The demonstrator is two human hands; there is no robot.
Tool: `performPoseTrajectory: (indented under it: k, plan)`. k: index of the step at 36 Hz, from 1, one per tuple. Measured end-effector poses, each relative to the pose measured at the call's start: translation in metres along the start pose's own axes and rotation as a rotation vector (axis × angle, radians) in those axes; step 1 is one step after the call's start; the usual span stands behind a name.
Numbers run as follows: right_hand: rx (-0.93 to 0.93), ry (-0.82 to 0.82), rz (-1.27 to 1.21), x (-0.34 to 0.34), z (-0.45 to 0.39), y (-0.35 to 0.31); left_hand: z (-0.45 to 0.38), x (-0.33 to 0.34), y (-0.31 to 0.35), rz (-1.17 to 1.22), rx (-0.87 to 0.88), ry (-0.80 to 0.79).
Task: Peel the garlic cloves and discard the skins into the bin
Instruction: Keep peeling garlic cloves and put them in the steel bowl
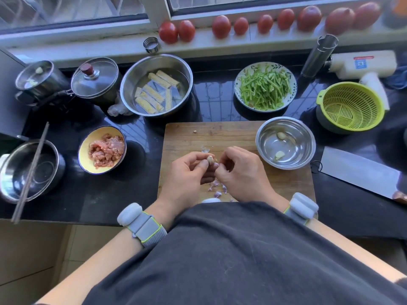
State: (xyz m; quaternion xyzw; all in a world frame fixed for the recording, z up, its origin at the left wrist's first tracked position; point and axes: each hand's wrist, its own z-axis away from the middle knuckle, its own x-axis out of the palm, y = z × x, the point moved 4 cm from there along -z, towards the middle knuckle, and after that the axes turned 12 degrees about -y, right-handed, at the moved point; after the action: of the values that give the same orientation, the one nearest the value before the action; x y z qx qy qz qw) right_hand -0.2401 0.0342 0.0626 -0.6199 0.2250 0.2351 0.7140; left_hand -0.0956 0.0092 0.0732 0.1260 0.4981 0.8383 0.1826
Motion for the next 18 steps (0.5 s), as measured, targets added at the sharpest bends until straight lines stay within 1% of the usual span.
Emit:
performPoseTrajectory:
  k: [6, 10, 14, 15, 16, 18]
  plan:
    - [0.105, -0.032, 0.020, 0.000, 0.002, 0.015, -0.001, -0.001, -0.007, 0.373, -0.092, -0.034]
    - [0.249, -0.114, 0.085, 0.000, 0.000, 0.030, -0.001, -0.003, -0.010, 0.527, -0.140, -0.059]
    - [0.301, -0.214, 0.233, 0.004, 0.000, 0.040, -0.001, -0.003, -0.011, 0.545, -0.162, -0.072]
    - [0.299, -0.242, 0.222, 0.005, 0.000, 0.043, -0.001, -0.003, -0.011, 0.527, -0.158, -0.076]
    - [0.297, -0.268, 0.170, 0.007, -0.001, 0.044, -0.001, -0.004, -0.011, 0.500, -0.152, -0.080]
    - [0.309, -0.284, -0.069, 0.007, -0.003, 0.040, -0.002, -0.004, -0.013, 0.424, -0.143, -0.091]
